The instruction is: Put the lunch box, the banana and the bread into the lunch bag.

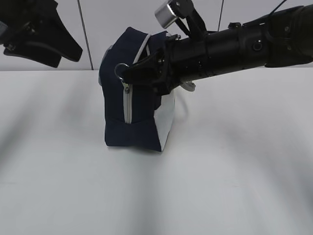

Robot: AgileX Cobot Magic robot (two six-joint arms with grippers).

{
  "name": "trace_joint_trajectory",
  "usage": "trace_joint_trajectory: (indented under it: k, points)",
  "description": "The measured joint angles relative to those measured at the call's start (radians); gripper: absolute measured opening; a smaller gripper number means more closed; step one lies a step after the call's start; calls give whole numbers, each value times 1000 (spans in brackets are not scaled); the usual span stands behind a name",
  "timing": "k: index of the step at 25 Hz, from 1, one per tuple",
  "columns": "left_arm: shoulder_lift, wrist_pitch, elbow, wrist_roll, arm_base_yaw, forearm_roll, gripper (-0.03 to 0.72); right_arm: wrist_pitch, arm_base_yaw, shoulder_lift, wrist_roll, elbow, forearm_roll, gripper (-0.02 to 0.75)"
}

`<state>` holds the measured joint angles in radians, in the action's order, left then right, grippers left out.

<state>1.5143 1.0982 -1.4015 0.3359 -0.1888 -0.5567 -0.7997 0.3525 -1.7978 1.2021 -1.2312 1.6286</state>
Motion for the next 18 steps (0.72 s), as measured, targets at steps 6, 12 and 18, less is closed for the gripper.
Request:
trace_joint_trajectory:
  k: [6,12,18]
  points:
    - [0,-106,115,134,0,-104,433,-4,-16,0,62,-44,30,-16]
    - [0,-159,185,248,0,-182,433,-1,-25,0,114,-80,45,-16]
    - [0,-202,234,329,0,-236,433,34,-26,0,183,-112,98,-16]
